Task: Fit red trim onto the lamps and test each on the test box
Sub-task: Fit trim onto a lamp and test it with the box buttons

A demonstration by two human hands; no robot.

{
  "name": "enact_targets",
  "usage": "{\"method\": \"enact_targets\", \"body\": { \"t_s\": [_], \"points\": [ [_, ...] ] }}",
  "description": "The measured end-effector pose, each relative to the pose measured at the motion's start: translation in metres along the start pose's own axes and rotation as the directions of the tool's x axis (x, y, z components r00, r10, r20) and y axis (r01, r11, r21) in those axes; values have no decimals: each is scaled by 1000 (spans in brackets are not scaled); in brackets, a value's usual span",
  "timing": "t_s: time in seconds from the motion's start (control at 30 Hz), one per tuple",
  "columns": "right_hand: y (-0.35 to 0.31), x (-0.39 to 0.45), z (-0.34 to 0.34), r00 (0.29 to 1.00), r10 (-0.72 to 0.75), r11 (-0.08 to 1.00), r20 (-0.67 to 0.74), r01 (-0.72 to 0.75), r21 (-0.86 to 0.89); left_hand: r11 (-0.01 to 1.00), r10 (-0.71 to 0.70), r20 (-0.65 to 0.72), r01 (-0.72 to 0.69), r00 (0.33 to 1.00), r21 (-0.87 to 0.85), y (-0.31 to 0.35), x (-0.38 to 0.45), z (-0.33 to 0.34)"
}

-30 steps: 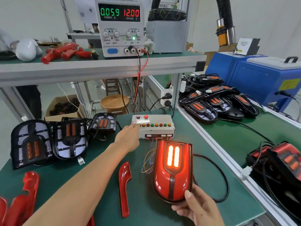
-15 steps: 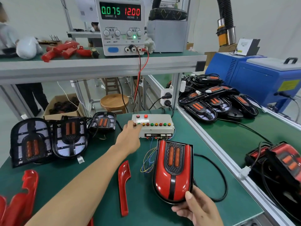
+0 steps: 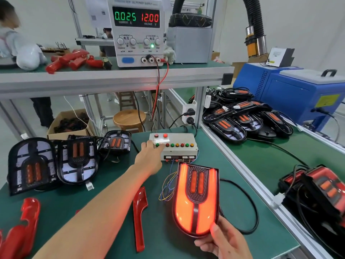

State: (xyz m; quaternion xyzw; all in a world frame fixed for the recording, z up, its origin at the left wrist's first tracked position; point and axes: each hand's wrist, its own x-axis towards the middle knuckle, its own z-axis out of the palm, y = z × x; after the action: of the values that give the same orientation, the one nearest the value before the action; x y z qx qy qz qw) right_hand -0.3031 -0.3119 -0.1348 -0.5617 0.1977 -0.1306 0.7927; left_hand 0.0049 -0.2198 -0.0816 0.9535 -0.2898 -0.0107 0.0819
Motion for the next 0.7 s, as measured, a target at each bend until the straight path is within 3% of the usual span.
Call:
{"method": "enact_targets", "body": {
  "t_s": [0.7],
  "points": [
    [2, 1, 0, 1000, -10, 1000, -16, 10, -17, 1000, 3, 5, -3, 1000, 21, 1, 2, 1]
  ]
}}
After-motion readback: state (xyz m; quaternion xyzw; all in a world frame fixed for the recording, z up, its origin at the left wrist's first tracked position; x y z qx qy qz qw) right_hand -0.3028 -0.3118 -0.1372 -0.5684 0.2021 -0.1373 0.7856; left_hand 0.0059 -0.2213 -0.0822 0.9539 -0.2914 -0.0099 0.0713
